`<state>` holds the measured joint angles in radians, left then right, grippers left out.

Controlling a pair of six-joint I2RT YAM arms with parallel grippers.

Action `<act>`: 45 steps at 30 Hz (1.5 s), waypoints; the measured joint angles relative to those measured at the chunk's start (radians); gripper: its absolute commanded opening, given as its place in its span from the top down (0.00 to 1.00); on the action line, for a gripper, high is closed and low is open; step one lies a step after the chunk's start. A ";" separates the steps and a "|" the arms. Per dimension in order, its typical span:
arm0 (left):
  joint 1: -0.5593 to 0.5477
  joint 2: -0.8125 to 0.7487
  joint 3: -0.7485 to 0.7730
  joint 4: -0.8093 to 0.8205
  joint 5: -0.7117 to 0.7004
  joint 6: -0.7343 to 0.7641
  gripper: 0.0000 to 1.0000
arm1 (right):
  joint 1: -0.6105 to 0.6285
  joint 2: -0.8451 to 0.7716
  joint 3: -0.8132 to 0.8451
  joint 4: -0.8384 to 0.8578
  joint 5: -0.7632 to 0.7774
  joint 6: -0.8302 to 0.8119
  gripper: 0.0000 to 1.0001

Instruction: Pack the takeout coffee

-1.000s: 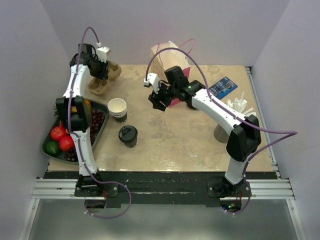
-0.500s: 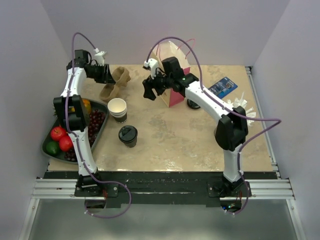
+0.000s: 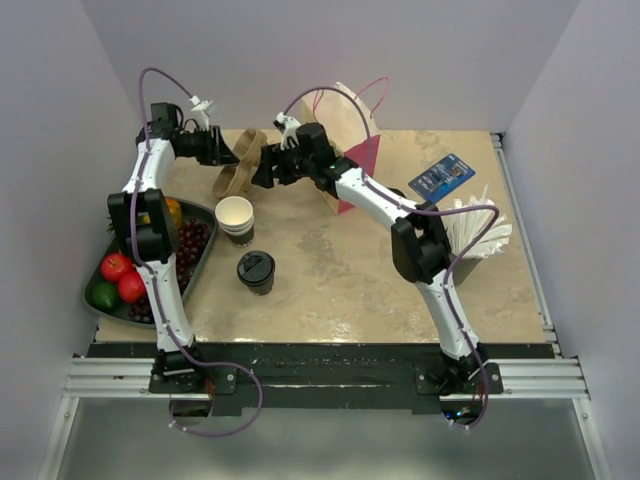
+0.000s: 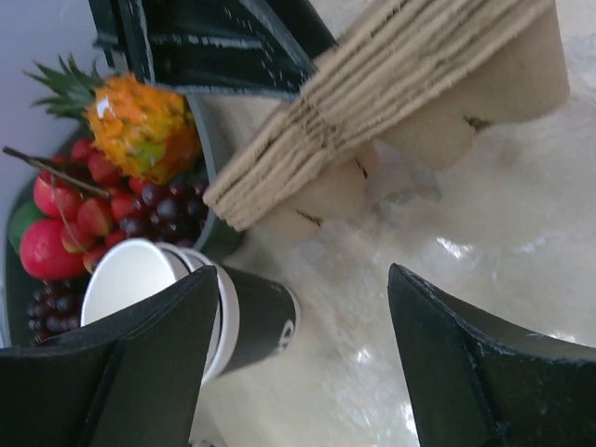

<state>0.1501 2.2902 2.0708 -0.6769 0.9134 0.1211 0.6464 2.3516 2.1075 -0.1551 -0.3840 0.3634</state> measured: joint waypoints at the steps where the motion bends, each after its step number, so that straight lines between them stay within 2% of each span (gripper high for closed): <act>1: 0.000 0.000 -0.005 0.005 0.002 -0.002 1.00 | 0.002 0.015 0.009 0.025 0.001 0.025 0.22; 10: 0.000 0.000 -0.028 0.008 0.007 -0.007 1.00 | 0.008 0.068 0.043 0.183 0.081 0.169 0.20; 23: 0.000 -0.002 -0.042 0.018 0.049 -0.026 1.00 | 0.007 0.145 0.100 0.202 0.234 0.221 0.23; 45: 0.000 -0.002 -0.055 0.029 0.079 -0.034 1.00 | 0.007 0.151 0.101 0.224 0.229 0.255 0.21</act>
<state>0.1501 2.2883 2.0155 -0.6476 0.9928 0.0868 0.6537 2.5031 2.2086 0.0692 -0.1555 0.6182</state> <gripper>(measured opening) 0.420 0.787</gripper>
